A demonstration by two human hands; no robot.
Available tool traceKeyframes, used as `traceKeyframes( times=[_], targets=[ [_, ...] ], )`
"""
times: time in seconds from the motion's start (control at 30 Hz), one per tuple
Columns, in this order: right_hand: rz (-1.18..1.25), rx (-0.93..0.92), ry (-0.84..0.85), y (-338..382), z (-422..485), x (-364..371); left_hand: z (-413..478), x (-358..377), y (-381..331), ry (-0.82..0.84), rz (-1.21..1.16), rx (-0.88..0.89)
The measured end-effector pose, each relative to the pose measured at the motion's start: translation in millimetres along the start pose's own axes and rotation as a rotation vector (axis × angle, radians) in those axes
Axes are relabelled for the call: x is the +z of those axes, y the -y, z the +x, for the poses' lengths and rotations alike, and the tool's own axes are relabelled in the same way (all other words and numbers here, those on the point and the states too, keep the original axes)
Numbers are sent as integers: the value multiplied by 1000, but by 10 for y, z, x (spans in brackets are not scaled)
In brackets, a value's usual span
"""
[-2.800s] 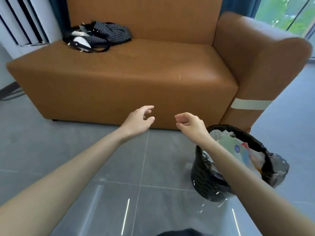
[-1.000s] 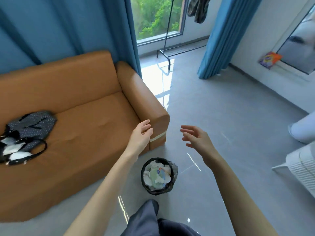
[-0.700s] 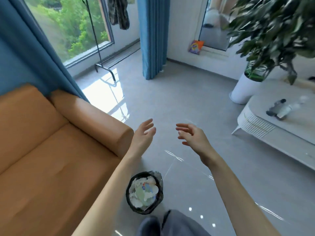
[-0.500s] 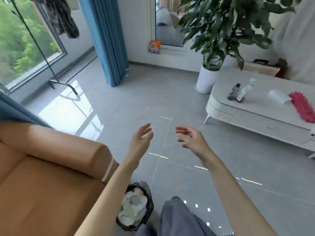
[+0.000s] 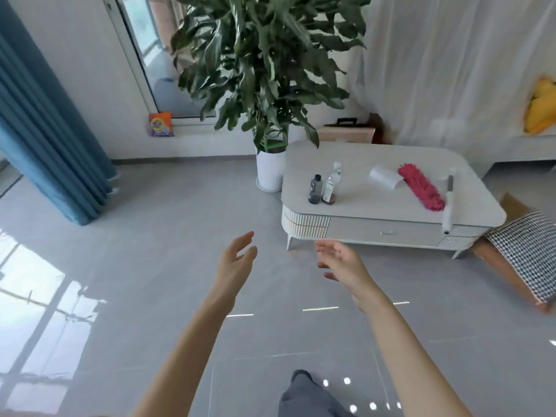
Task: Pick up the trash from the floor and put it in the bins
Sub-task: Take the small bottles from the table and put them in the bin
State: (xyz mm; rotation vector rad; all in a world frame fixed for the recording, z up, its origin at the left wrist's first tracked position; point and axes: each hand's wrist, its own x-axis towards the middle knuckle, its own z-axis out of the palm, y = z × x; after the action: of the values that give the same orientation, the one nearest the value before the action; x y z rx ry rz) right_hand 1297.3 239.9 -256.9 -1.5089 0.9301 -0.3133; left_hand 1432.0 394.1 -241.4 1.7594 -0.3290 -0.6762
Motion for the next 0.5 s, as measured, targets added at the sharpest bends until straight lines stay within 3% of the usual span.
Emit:
traceKeyframes(
  times=[0.23,0.5],
  targets=[
    [-22,21,-105,289,1267,-895,1189,1026,-503,121,22,-24],
    [-115,47,-139,288,2645,-1311,2602,1589,-488,161,89,-121]
  ],
)
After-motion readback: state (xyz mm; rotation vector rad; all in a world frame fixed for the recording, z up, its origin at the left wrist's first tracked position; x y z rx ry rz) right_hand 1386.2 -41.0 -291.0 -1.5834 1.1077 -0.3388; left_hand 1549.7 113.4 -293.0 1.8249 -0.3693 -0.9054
